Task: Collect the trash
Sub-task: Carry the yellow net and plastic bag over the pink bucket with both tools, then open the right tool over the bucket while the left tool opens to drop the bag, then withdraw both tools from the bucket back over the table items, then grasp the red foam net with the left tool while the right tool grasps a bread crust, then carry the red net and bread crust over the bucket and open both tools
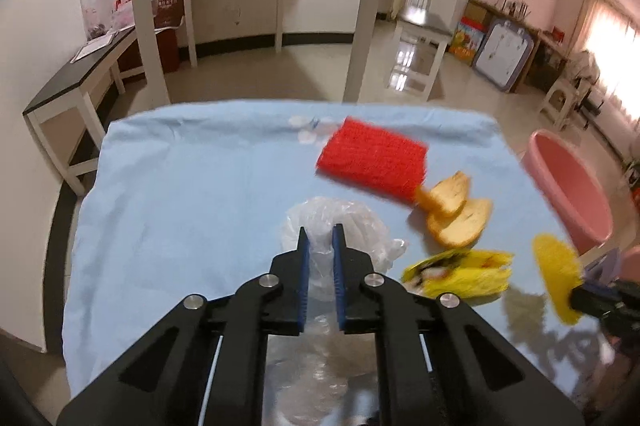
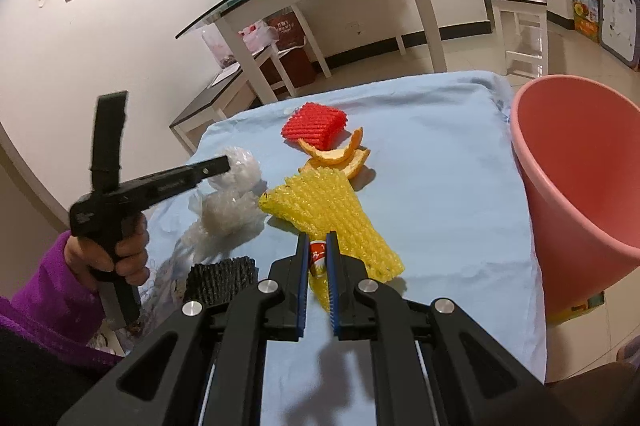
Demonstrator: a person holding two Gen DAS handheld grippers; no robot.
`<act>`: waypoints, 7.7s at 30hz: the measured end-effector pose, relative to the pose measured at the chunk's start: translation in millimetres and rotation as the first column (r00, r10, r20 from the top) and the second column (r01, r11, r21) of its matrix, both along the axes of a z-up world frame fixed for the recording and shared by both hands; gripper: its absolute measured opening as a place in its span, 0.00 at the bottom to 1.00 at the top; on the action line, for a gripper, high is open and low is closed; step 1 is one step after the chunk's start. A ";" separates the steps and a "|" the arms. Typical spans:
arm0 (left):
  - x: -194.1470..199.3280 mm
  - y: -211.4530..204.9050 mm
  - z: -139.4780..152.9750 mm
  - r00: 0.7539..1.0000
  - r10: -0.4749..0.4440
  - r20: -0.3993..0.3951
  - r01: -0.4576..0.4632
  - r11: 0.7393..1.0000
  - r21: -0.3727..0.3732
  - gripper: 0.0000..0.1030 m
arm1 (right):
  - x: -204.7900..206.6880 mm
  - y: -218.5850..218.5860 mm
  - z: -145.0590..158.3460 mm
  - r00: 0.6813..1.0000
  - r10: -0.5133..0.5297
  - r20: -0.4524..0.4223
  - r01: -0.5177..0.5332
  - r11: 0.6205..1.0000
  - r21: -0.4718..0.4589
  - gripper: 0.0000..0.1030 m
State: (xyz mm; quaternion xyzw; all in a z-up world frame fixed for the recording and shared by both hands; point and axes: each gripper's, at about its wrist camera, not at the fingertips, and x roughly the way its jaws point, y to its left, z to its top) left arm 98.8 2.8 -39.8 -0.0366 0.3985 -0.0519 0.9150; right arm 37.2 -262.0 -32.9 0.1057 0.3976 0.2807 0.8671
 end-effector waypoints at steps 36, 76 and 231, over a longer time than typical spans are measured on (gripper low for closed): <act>38.4 -248.8 38.3 0.923 -0.385 0.023 0.380 0.898 -0.221 0.10 | 35.5 -184.1 8.5 0.834 -0.549 0.047 0.547 0.835 0.051 0.08; 43.1 -266.5 16.9 0.921 -0.388 -0.041 0.366 0.896 -0.249 0.27 | 41.3 -189.0 3.5 0.809 -0.587 0.044 0.587 0.809 0.001 0.33; 50.7 -304.4 33.1 0.942 -0.334 -0.019 0.323 0.923 -0.209 0.11 | 73.6 -205.1 -1.4 0.810 -0.577 0.100 0.586 0.797 -0.149 0.10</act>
